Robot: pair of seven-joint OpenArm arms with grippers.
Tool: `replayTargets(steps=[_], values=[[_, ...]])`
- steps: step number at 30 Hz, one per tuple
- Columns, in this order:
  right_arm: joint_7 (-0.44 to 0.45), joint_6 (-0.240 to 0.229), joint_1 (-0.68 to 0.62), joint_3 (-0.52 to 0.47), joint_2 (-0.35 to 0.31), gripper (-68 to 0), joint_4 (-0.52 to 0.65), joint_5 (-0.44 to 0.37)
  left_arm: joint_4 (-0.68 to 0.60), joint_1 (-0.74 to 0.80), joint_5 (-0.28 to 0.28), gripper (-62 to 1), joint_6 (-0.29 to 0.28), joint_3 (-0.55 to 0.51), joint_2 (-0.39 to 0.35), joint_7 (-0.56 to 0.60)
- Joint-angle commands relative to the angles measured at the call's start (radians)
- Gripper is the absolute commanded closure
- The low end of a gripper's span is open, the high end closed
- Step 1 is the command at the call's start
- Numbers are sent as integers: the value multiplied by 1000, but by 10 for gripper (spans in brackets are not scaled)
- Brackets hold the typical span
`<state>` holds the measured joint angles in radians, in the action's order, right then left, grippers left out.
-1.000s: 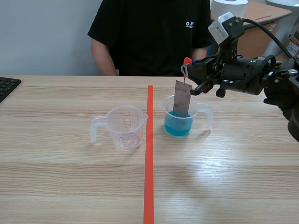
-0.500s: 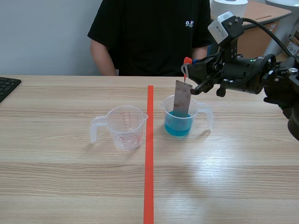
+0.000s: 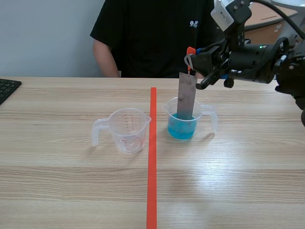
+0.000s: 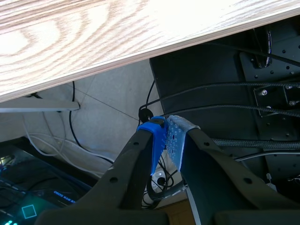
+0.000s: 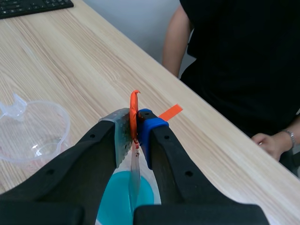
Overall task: Do the redox reaction experiment.
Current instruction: 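Hold the plate still in the solution, then raise the plate and point at it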
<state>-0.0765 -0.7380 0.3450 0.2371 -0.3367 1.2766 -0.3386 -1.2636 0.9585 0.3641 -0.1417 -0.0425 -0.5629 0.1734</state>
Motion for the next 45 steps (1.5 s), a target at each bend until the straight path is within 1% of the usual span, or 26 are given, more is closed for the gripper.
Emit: replayTargets(steps=[1, 5, 10, 20, 24, 29, 33, 35, 40, 45], values=[[11, -8, 20, -9, -24, -15, 34, -13, -11, 8, 6, -47, -2, -4, 0, 14], [-6, -8, 20, -9, -45, -15, 75, -28, -11, 8, 6, -47, -3, -4, 0, 14], [-45, -8, 20, -9, -70, -15, 131, -93, -11, 8, 9, -47, -3, -4, 0, 14], [-167, -8, 20, -9, -107, -15, 227, -253, -11, 11, 9, -46, -3, -4, 0, 11], [-206, -8, 20, -10, -120, -16, 258, -296, -11, 11, 9, -47, -3, -4, 0, 14], [-223, -8, 20, -10, -138, -16, 289, -332, -11, 11, 9, -47, -2, -4, -9, 13], [-249, -8, 20, -14, -145, -16, 318, -354, -14, 11, 10, -47, -3, -4, -40, 27], [-252, -8, 20, -19, -148, -16, 329, -357, -14, 11, 15, -47, -4, -4, -66, 66], [-256, -8, 21, -51, -148, -16, 340, -377, -19, 10, 16, -46, -11, -4, -148, 180], [-256, -8, 21, -74, -148, -16, 344, -381, -72, 7, 16, -47, -16, -4, -245, 263]])
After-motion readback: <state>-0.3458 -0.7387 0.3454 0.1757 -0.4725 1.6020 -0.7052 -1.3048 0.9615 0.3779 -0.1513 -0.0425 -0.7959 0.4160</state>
